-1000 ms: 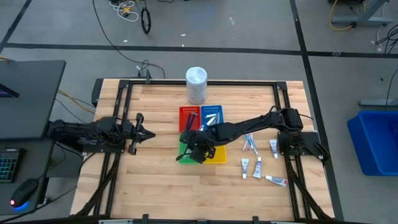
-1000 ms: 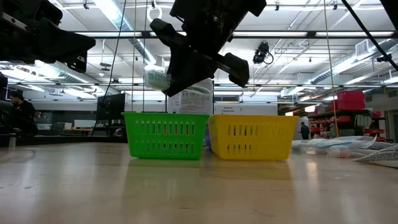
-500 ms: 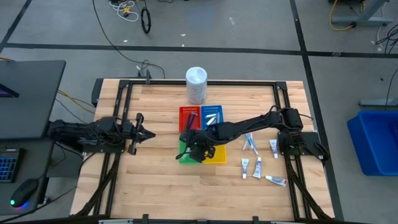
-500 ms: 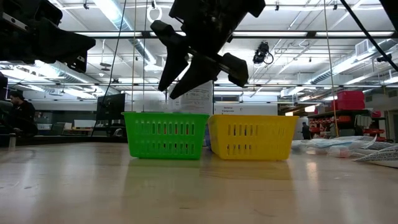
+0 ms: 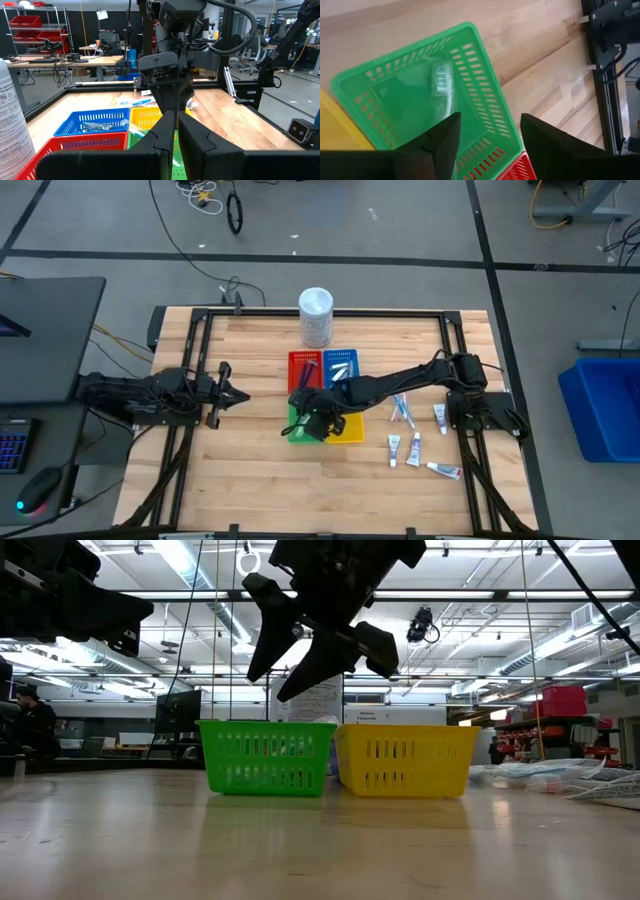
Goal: Pick & Place Travel size toiletries
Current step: Put the right blue toothbrush into the green bin
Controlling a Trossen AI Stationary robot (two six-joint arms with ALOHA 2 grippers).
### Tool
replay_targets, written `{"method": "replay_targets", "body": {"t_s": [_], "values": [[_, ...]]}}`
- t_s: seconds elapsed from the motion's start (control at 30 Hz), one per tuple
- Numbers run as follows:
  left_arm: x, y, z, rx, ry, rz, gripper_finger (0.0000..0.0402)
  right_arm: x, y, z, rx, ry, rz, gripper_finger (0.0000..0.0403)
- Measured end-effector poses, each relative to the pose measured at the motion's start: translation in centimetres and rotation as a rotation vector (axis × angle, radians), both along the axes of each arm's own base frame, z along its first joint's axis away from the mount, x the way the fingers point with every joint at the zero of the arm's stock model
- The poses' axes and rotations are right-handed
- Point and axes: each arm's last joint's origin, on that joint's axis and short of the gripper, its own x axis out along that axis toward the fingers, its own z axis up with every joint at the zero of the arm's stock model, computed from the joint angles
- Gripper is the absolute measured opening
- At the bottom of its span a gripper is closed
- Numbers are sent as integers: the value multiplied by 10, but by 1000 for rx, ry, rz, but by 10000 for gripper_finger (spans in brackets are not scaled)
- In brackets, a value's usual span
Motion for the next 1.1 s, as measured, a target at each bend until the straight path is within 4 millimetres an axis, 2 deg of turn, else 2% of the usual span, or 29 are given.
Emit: {"method": "replay_targets", "body": {"t_s": [0.1,0.4,0.6,0.83,0.93,1.1], "values": [[0,0,0,0,0,0,27,-2,0,8,14,-18,-15,217],[0,0,0,0,-1,0,27,-19,-3,54,122,-113,-125,193],[0,0,0,0,0,0,27,-31,-7,70,193,-102,-220,180],[0,0,0,0,0,0,27,-35,-15,70,260,-66,-332,171],[0,0,0,0,0,0,27,-37,-19,64,288,-46,-389,167],[0,0,0,0,0,0,27,-55,-26,58,286,-23,-410,161]]}}
